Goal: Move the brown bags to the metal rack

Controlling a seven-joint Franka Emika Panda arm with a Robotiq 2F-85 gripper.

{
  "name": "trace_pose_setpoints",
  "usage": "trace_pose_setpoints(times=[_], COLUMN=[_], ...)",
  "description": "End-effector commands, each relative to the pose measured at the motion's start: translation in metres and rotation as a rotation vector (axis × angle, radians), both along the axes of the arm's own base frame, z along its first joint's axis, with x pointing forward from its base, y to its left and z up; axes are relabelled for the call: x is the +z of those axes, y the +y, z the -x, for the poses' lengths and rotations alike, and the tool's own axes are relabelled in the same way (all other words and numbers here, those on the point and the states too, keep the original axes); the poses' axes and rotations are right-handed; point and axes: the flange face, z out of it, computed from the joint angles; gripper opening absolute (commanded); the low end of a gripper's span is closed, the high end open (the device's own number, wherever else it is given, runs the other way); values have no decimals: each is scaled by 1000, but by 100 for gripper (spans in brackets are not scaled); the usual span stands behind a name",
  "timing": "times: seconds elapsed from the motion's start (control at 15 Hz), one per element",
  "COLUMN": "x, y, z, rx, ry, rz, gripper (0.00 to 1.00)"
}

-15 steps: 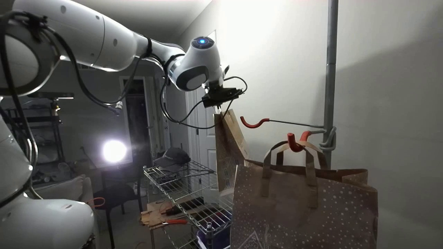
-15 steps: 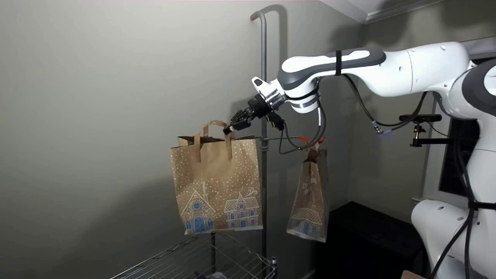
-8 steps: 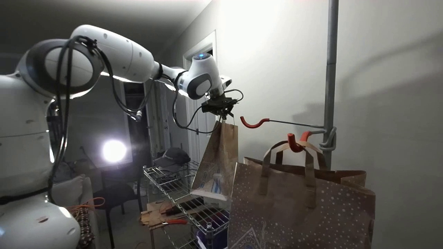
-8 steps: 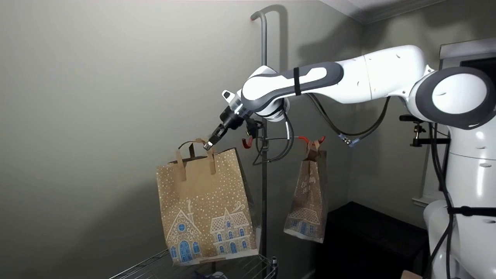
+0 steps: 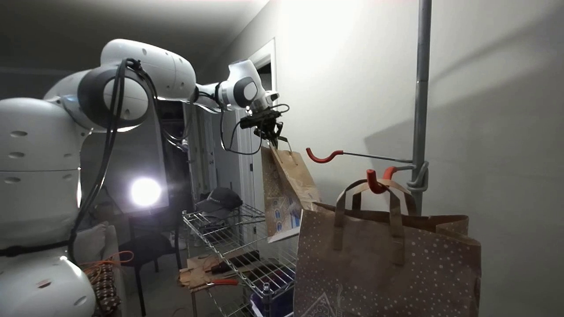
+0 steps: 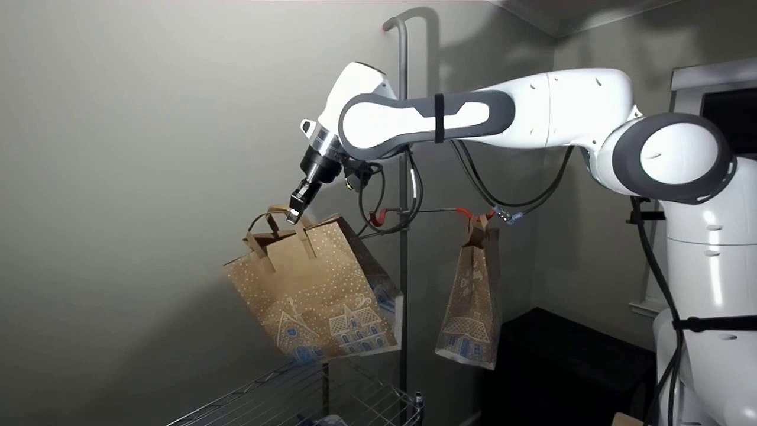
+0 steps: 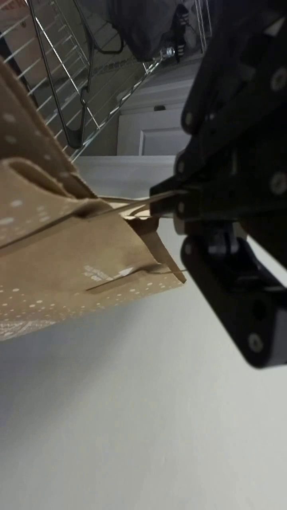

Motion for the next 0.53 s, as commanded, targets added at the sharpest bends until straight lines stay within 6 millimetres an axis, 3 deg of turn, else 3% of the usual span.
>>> trace_pose_setpoints(times=[0.0,0.47], x=[-1,-31], y=[24,59], z=[6,-4], rx=[-12,-34], ry=[61,131], rz=[52,64], gripper=[3,3])
